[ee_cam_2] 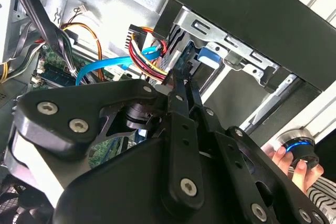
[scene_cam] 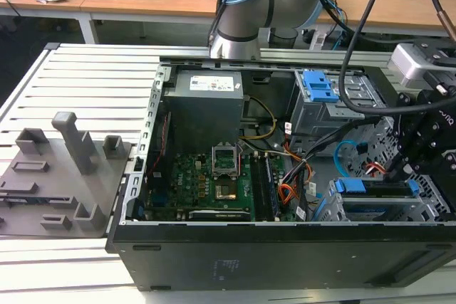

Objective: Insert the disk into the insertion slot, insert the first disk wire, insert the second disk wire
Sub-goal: 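Insert the first disk wire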

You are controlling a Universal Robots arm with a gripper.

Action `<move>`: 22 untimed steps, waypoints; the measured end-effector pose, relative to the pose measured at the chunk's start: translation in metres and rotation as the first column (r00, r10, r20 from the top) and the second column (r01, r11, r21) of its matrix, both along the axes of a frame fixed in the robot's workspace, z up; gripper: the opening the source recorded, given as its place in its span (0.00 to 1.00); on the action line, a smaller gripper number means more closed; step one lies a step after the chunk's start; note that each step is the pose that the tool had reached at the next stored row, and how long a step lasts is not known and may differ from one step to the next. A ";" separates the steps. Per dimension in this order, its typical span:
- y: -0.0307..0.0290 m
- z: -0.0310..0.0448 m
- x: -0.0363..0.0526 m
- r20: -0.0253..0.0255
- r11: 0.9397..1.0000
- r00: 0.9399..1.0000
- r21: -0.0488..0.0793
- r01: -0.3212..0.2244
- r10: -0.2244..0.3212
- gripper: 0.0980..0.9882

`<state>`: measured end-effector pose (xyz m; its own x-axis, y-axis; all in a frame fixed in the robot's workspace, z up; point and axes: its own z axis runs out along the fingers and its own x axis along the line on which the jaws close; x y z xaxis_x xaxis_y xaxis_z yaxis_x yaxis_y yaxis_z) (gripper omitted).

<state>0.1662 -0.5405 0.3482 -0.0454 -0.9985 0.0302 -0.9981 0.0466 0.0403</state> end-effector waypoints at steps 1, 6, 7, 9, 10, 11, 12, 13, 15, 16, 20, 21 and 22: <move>-0.0008 -0.0001 0.0000 0.000 1.000 1.000 0.000 0.000 0.000 0.07; -0.0020 -0.0032 0.0000 0.000 1.000 1.000 0.000 0.000 0.000 0.07; -0.0020 -0.0036 0.0000 0.000 1.000 1.000 0.000 0.000 0.000 0.07; -0.0021 -0.0053 0.0002 0.000 1.000 1.000 0.000 0.000 0.000 0.07; -0.0021 -0.0060 0.0006 0.000 1.000 1.000 0.000 0.000 0.000 0.07; -0.0022 -0.0067 0.0010 0.000 1.000 1.000 0.000 0.000 0.000 0.07; -0.0023 -0.0078 0.0017 0.000 1.000 1.000 0.000 0.000 0.000 0.07; -0.0023 -0.0087 0.0022 0.000 1.000 1.000 0.000 0.000 0.000 0.07; -0.0024 -0.0111 0.0029 0.000 1.000 1.000 -0.001 0.000 0.000 0.07; -0.0023 -0.0121 0.0029 0.000 1.000 1.000 -0.001 0.000 0.000 0.07; -0.0023 -0.0125 0.0029 0.000 1.000 1.000 0.000 0.000 0.000 0.07; -0.0023 -0.0140 0.0028 -0.001 1.000 1.000 0.003 0.000 0.000 0.07; -0.0023 -0.0141 0.0028 0.000 1.000 1.000 0.003 0.000 0.000 0.08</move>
<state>0.1690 -0.5428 0.3341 -0.0456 -0.9986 0.0274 -0.9981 0.0467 0.0408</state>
